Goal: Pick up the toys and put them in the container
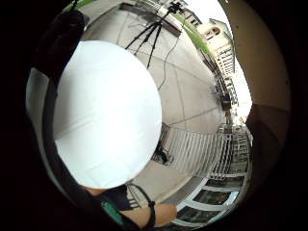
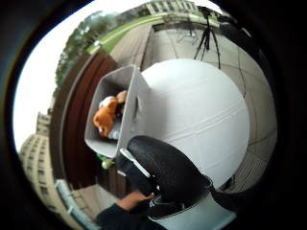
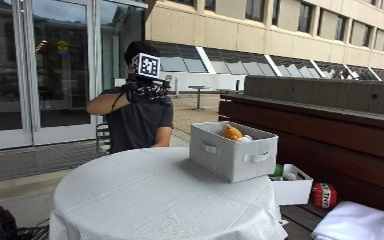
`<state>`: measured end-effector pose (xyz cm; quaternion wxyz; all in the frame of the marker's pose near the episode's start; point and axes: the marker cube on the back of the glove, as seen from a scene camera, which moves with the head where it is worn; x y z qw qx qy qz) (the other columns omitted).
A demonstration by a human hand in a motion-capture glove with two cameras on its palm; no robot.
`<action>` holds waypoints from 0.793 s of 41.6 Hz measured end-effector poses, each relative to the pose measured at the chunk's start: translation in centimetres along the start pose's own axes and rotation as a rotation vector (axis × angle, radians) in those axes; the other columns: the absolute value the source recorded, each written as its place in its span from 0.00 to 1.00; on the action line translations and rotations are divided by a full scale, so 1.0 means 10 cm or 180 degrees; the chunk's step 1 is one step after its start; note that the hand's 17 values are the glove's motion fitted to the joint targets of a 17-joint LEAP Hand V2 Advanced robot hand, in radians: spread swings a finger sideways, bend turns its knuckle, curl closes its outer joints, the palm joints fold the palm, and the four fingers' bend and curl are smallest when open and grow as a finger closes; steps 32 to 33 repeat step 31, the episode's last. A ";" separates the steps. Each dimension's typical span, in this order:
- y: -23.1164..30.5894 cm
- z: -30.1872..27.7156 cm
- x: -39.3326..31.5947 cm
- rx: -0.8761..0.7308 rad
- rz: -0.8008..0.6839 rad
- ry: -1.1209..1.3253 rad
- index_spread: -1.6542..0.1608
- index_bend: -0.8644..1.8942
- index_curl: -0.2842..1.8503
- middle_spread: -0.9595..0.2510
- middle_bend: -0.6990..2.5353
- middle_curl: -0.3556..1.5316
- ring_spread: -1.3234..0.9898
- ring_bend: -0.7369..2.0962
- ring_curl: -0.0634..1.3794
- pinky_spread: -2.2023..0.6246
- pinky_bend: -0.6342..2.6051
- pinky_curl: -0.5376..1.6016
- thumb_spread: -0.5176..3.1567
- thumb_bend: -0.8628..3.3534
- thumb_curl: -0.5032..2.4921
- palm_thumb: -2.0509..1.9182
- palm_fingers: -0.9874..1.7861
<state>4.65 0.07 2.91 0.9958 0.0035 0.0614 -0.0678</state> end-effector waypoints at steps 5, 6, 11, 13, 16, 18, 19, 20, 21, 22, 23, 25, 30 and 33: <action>0.14 0.11 0.21 -0.0113 -0.0030 -0.0012 0.78 0.45 0.28 0.72 0.35 0.48 0.46 0.54 0.23 0.71 0.47 0.37 0.41 0.18 0.25 0.49 0.33; 0.17 0.13 0.25 -0.0138 -0.0041 -0.0032 0.78 0.45 0.28 0.73 0.35 0.48 0.46 0.54 0.23 0.71 0.46 0.37 0.42 0.18 0.25 0.49 0.33; 0.31 0.20 0.36 -0.0140 0.0002 -0.0050 0.79 0.44 0.29 0.74 0.34 0.47 0.46 0.50 0.21 0.72 0.44 0.36 0.42 0.18 0.24 0.49 0.32; 0.35 0.22 0.39 -0.0120 0.0034 -0.0031 0.79 0.44 0.29 0.74 0.34 0.47 0.46 0.49 0.20 0.73 0.44 0.36 0.42 0.18 0.24 0.49 0.32; 0.41 0.24 0.42 -0.0102 0.0057 -0.0011 0.80 0.43 0.29 0.74 0.33 0.46 0.46 0.47 0.19 0.73 0.43 0.36 0.42 0.18 0.24 0.49 0.32; 0.45 0.25 0.44 -0.0106 0.0069 -0.0007 0.80 0.42 0.29 0.75 0.33 0.46 0.46 0.46 0.19 0.73 0.42 0.36 0.42 0.18 0.24 0.49 0.32; 0.46 0.25 0.45 -0.0119 0.0065 -0.0011 0.80 0.42 0.29 0.75 0.33 0.46 0.46 0.46 0.19 0.73 0.42 0.36 0.42 0.18 0.24 0.49 0.32; 0.47 0.25 0.45 -0.0139 0.0062 -0.0017 0.80 0.41 0.30 0.75 0.33 0.45 0.46 0.46 0.19 0.74 0.42 0.36 0.42 0.18 0.24 0.49 0.32; 0.48 0.25 0.46 -0.0168 0.0084 -0.0023 0.81 0.41 0.30 0.75 0.32 0.45 0.46 0.45 0.19 0.74 0.41 0.36 0.42 0.18 0.23 0.49 0.32; 0.49 0.25 0.45 -0.0215 0.0152 -0.0024 0.81 0.41 0.30 0.75 0.32 0.45 0.46 0.45 0.19 0.74 0.41 0.36 0.42 0.18 0.23 0.49 0.32; 0.51 0.24 0.44 -0.0290 0.0271 -0.0021 0.81 0.40 0.30 0.75 0.32 0.45 0.46 0.44 0.19 0.74 0.41 0.36 0.42 0.18 0.23 0.49 0.32; 0.56 0.22 0.41 -0.0479 0.0515 -0.0011 0.81 0.40 0.30 0.75 0.32 0.45 0.46 0.44 0.18 0.74 0.40 0.36 0.42 0.18 0.23 0.49 0.32; 0.63 0.26 0.46 -0.0369 0.0300 -0.0020 0.81 0.38 0.30 0.75 0.31 0.44 0.47 0.42 0.18 0.74 0.39 0.36 0.42 0.19 0.23 0.49 0.33; 0.63 0.27 0.47 -0.0314 0.0216 -0.0028 0.81 0.38 0.30 0.76 0.31 0.44 0.46 0.42 0.18 0.74 0.39 0.36 0.43 0.19 0.23 0.49 0.33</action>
